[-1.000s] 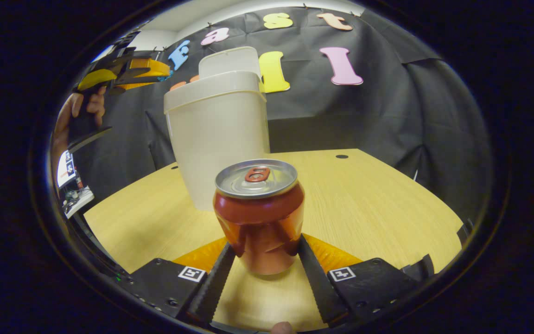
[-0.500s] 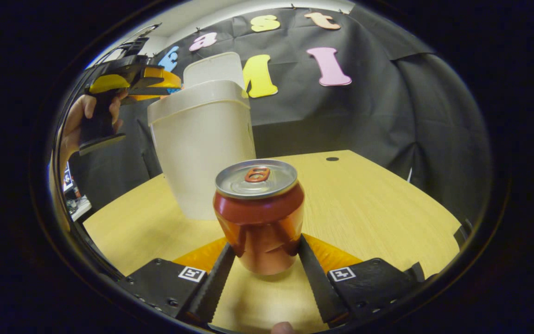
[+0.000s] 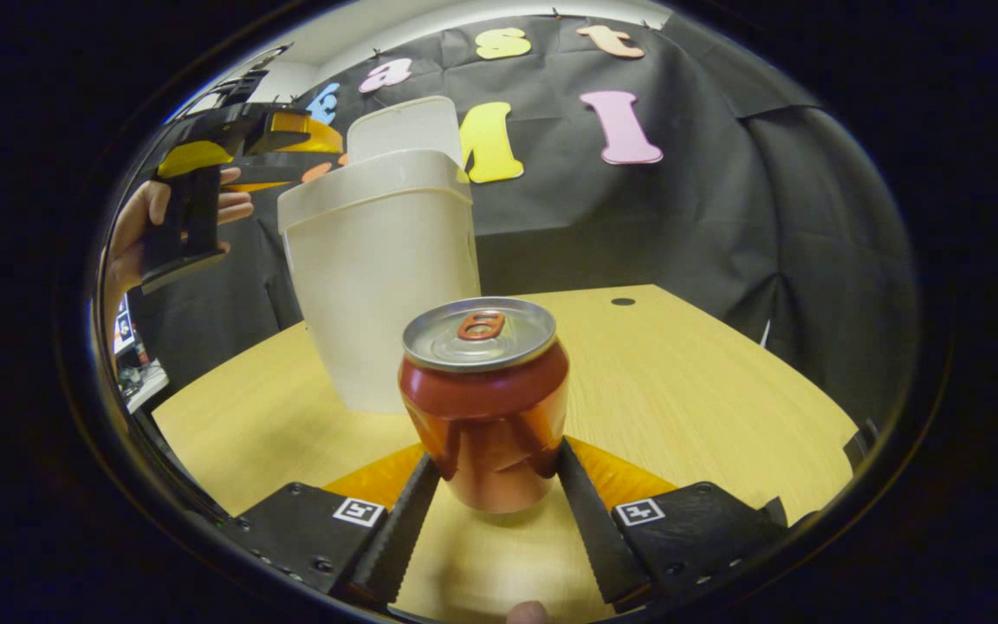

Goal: Press the lid of the desktop garbage bin to open it, pick up the crumpled paper on the desktop and throw it into the bin, then pick up the pop can on the desktop and drop it into the bin, and finally close the garbage bin lid.

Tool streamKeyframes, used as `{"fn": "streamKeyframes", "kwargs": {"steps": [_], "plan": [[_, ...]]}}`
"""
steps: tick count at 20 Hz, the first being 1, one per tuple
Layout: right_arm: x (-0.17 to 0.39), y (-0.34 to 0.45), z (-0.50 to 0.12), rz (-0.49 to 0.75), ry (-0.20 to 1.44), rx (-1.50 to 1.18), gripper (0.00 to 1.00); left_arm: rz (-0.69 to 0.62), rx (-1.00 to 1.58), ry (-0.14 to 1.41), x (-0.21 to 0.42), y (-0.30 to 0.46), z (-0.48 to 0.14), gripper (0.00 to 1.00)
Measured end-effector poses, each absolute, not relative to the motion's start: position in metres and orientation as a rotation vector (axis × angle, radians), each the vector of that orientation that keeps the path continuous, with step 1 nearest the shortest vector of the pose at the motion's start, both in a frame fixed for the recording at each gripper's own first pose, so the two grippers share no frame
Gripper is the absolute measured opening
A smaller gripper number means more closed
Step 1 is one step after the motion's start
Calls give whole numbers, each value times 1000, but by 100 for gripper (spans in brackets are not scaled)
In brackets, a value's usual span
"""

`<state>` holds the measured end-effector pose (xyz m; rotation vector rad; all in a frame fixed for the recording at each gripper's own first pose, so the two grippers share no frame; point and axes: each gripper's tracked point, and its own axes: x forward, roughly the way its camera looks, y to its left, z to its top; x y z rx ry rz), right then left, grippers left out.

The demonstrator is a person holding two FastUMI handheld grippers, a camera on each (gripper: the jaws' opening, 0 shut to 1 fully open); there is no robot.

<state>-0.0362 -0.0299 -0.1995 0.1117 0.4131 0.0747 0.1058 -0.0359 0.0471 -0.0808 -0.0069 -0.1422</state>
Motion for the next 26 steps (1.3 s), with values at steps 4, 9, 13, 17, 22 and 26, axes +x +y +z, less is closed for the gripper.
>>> {"fn": "streamKeyframes", "kwargs": {"steps": [4,9,13,17,22,26], "plan": [[-38,-26,-173,92,377,77,81,-117,-73,-12,78,-5,37,99],[-34,-17,-115,117,305,27,81,-65,-54,-52,38,33,35,99],[-19,0,-55,170,243,5,81,-48,-58,-78,11,52,34,99],[4,26,3,237,188,11,81,-5,-19,-55,-7,67,11,99],[51,55,61,291,127,-3,81,21,-21,8,-25,73,-23,99],[98,77,69,315,175,8,81,54,-36,38,-37,83,-33,99]]}}
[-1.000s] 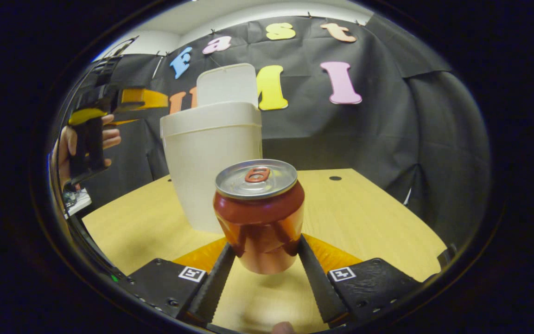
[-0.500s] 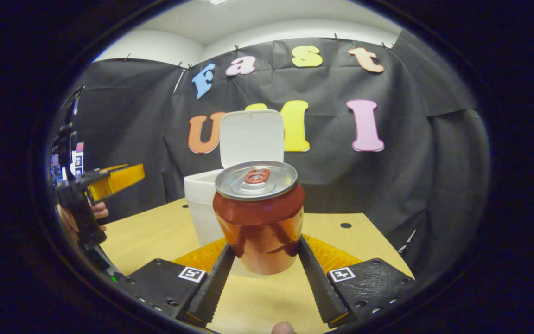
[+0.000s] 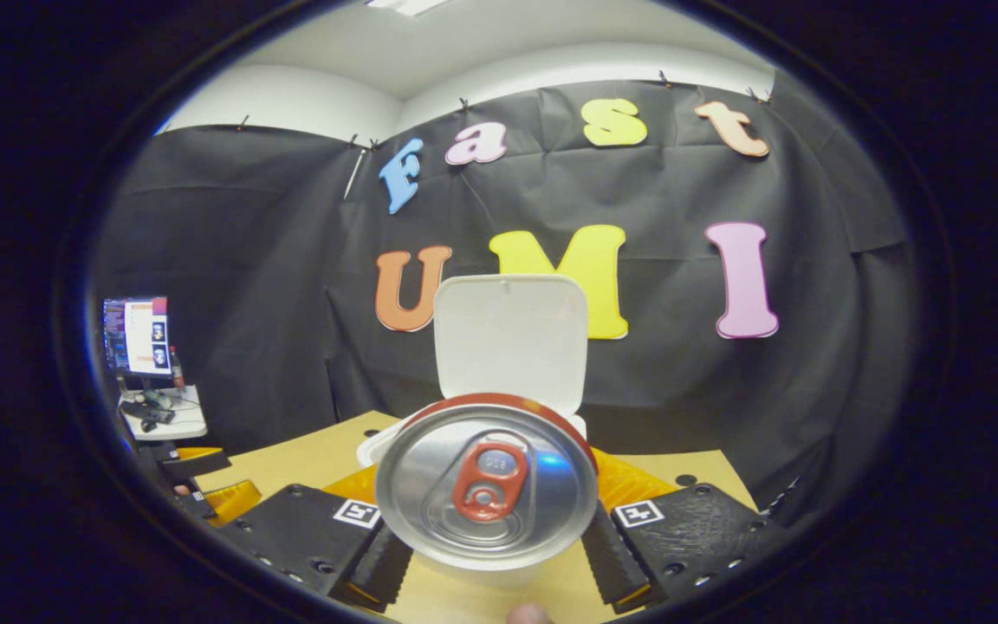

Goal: Press the lid of the desktop garbage bin to open it, pick up the crumpled paper on the desktop and throw it into the bin, then pick up the pop can on the desktop and drop it into the bin, and finally close the garbage bin lid.

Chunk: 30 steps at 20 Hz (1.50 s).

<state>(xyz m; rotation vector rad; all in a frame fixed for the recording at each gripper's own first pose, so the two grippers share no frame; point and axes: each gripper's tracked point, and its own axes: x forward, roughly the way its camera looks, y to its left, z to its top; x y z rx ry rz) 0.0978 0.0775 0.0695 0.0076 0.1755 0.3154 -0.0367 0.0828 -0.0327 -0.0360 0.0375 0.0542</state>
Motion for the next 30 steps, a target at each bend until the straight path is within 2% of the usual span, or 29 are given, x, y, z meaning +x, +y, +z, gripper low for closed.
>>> {"fn": "streamKeyframes", "kwargs": {"steps": [9,19,26,30], "plan": [[165,97,58,324,336,60,81,94,-22,44,-39,98,-32,99],[189,104,33,294,493,33,81,94,-27,49,-39,102,-36,99],[199,100,33,257,492,35,84,96,-30,55,-40,105,-39,99],[200,96,45,238,428,47,86,99,-17,59,-39,105,-42,99]]}}
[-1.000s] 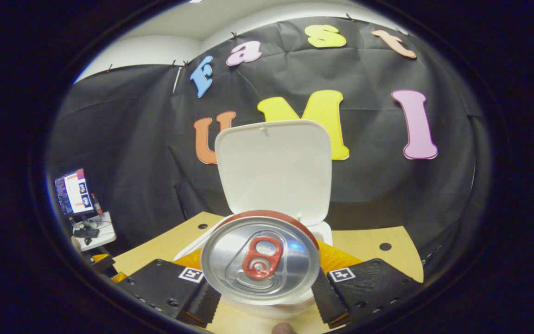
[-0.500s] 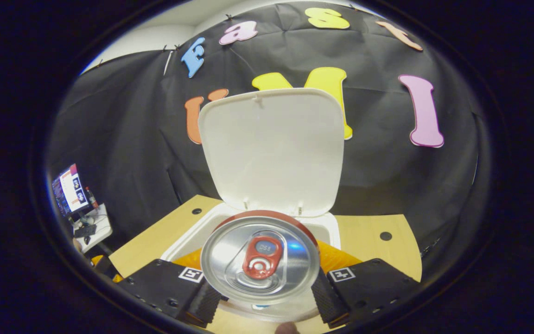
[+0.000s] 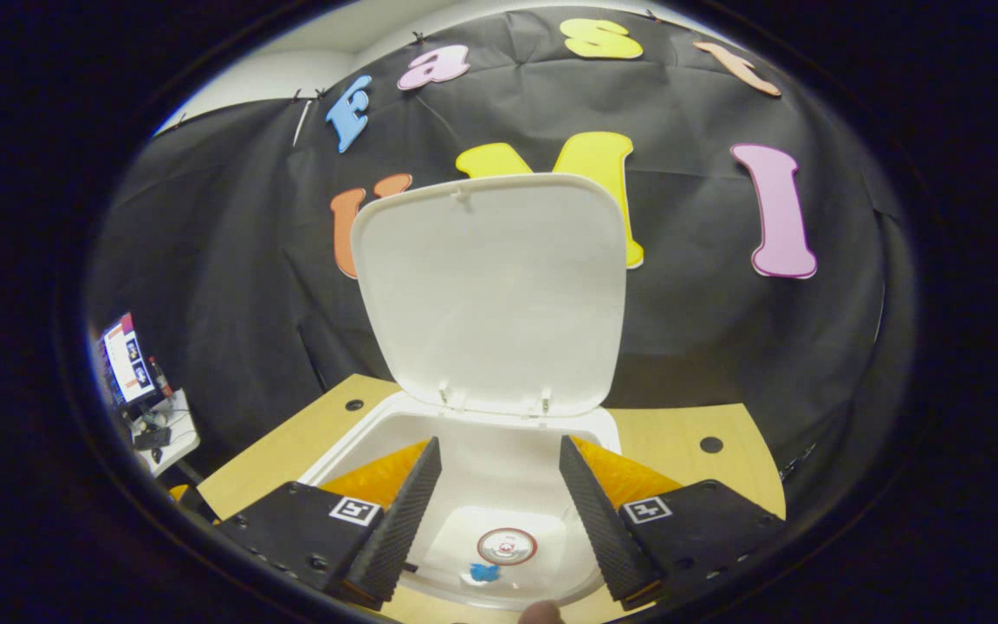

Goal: Press the lid of the desktop garbage bin to open it, pick up the crumpled paper on the desktop and throw it into the bin, then pick up the pop can on the desktop and drop it into the bin, and finally close the garbage bin lid.

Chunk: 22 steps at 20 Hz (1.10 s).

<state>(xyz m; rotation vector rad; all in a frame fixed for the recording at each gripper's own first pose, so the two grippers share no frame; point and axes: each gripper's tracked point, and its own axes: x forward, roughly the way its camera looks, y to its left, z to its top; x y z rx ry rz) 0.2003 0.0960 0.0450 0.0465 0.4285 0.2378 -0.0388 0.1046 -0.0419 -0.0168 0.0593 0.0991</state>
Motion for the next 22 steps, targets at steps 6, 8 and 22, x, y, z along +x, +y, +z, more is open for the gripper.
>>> {"fn": "streamKeyframes", "kwargs": {"steps": [6,8,22], "plan": [[187,87,87,198,290,32,87,74,-27,67,-36,91,-46,99],[182,88,103,197,248,8,91,67,-27,70,-35,88,-48,99],[230,106,235,159,43,3,92,60,-64,28,-37,95,-30,99]]}}
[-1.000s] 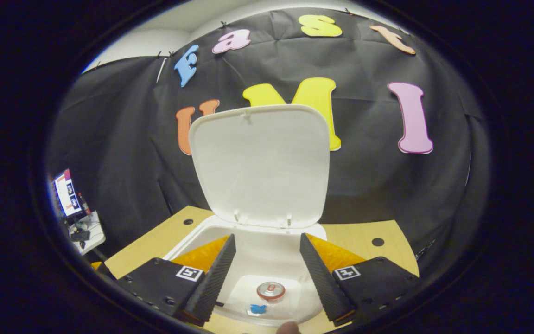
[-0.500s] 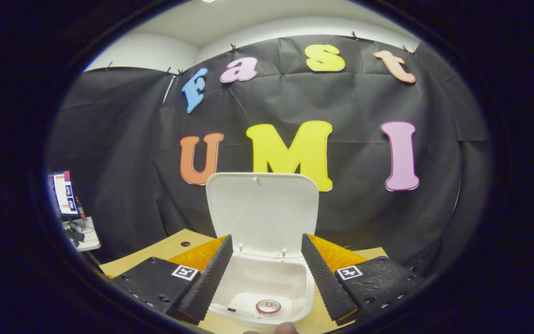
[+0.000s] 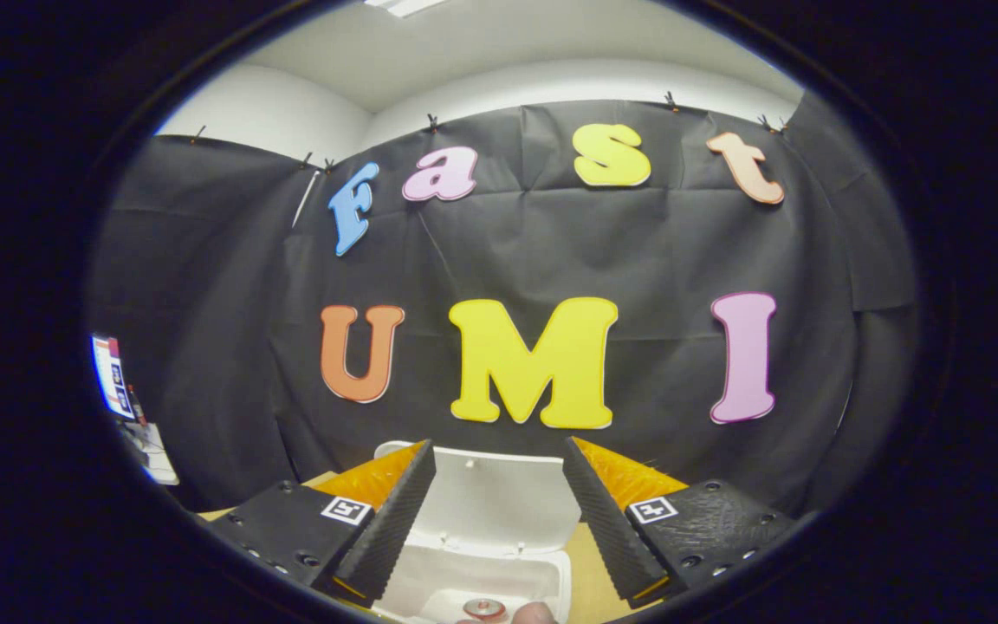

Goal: Press the lid of the desktop garbage bin to open it, pick up the crumpled paper on the desktop and throw it into the bin, then pick up the pop can on the desktop and drop it into the bin, and finally close the garbage bin lid.

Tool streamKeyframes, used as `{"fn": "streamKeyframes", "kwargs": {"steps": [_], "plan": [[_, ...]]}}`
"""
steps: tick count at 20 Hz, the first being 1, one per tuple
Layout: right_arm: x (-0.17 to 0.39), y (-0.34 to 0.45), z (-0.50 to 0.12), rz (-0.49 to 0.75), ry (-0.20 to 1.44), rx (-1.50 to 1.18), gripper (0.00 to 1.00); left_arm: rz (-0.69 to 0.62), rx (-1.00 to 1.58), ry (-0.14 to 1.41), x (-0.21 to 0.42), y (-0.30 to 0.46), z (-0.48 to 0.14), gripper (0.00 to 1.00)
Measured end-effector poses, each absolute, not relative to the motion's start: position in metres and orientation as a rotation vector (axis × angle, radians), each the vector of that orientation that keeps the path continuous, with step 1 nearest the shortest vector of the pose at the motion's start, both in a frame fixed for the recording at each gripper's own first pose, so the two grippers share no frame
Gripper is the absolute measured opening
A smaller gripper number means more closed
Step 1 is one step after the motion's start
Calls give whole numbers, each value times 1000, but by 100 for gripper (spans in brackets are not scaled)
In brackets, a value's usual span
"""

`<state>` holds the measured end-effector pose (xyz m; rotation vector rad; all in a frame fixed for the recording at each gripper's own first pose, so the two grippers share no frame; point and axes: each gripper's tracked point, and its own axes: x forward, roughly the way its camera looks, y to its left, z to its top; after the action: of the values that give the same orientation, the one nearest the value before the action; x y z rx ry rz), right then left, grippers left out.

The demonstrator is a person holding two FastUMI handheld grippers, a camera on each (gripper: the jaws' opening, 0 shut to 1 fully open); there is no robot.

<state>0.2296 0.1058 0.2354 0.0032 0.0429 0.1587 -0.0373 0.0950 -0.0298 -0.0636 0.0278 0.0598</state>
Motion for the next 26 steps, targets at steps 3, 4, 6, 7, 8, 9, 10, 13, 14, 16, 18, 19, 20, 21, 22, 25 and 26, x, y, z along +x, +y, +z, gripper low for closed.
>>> {"fn": "streamKeyframes", "kwargs": {"steps": [3,4,6,7,8,9,10,13,14,16,18,19,20,21,22,25,26], "plan": [[253,113,234,163,62,16,92,73,-65,17,-36,100,-23,99],[261,115,232,157,66,18,92,76,-66,15,-36,103,-22,99],[277,120,225,161,91,0,92,80,-64,8,-36,105,-18,100],[281,121,221,158,102,-3,92,82,-62,6,-35,106,-18,99],[284,122,219,160,108,0,92,85,-59,5,-35,108,-17,100],[285,124,216,165,116,3,92,88,-57,6,-34,110,-17,99],[286,126,214,167,121,9,92,91,-58,7,-36,111,-18,99],[288,126,212,168,128,26,92,87,-67,14,-34,110,-21,99],[288,127,210,169,134,21,92,85,-67,13,-33,108,-21,99],[287,127,211,171,130,22,92,83,-60,9,-34,106,-18,99],[287,128,209,171,139,36,92,85,-54,5,-35,106,-16,99],[285,128,206,172,145,41,92,85,-52,5,-36,106,-18,99],[284,128,205,173,147,47,92,86,-49,5,-37,105,-17,99],[282,128,205,175,152,55,92,89,-43,4,-37,104,-16,99],[277,127,204,177,154,59,93,90,-36,3,-38,104,-17,99],[256,126,201,187,148,57,93,92,-20,-2,-41,102,-14,99],[248,127,198,198,152,53,93,92,-18,-2,-42,101,-14,99]]}}
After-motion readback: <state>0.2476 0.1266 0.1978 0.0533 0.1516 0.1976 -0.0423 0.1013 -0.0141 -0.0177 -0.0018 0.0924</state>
